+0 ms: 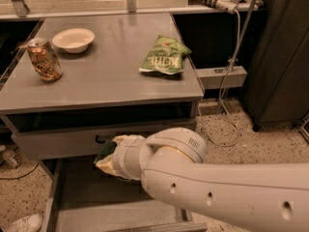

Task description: Pick sponge from middle drawer and place on counter

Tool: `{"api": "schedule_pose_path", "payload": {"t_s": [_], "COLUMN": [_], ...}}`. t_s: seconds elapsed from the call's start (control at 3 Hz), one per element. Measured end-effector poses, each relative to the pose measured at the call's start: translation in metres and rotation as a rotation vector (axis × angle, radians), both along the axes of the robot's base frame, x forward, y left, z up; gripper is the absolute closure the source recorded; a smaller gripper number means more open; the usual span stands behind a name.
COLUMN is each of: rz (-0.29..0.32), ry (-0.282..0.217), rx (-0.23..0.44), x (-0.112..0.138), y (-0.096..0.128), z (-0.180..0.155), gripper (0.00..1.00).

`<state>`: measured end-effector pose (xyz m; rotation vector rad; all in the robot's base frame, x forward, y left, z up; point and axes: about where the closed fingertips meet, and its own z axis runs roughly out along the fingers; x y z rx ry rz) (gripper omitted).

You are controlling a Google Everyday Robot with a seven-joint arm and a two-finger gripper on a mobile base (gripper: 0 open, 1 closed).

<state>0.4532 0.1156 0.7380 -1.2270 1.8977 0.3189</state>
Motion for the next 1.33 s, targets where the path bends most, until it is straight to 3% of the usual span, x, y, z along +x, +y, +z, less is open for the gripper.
{"api": "schedule_pose_path", "payload": {"t_s": [0.67,1.0,1.33], "rz": [-0.007,-0.010,-0.026], "ry": [-0.134,-0.128,-0.163], "rx": [-0.093,-0.104,-0.082], "x": [0.007,0.007,0.023], "y": [0.002,0.002,-0.004], "z": [0.098,0.100,0.121], "gripper": [1.00,1.00,1.00]}}
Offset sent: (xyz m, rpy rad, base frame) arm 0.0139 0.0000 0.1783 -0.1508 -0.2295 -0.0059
